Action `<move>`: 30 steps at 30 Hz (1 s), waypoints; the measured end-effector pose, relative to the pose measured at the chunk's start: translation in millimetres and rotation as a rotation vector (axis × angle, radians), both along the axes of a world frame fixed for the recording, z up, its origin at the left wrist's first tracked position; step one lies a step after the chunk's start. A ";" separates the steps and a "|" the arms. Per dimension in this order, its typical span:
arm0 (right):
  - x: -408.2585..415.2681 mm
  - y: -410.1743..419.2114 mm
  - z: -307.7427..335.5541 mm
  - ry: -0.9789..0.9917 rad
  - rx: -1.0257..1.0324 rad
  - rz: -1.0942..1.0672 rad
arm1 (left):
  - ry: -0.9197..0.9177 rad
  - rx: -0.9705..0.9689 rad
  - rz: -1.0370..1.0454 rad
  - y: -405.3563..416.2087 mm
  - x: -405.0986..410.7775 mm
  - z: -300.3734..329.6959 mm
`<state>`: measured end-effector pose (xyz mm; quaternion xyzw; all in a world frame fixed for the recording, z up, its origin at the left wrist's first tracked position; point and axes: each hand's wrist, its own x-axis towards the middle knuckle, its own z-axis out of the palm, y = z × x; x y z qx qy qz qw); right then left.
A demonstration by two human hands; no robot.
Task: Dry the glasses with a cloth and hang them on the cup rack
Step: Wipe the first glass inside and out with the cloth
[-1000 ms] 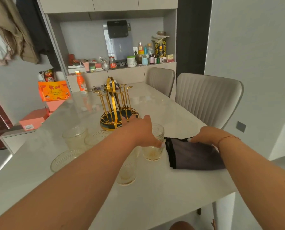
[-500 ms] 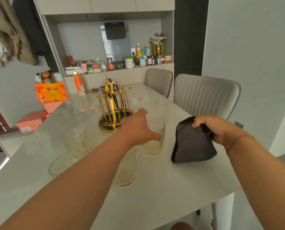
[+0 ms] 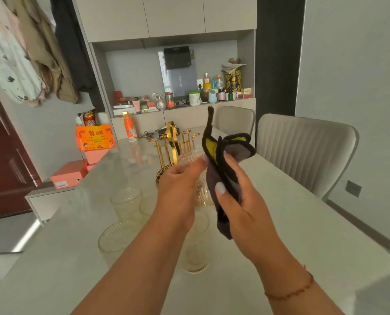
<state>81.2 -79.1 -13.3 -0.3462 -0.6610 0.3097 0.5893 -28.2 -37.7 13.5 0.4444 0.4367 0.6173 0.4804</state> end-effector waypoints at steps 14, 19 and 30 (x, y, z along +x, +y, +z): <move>-25.1 0.3 23.0 -0.062 -0.039 -0.007 | -0.133 0.106 0.062 -31.3 -15.9 7.6; -16.6 8.1 32.8 0.407 -0.399 0.308 | -0.117 0.124 0.071 -35.2 -21.4 7.8; -38.3 -7.8 12.9 0.214 0.002 0.039 | 0.209 0.101 0.204 -49.5 -16.9 8.7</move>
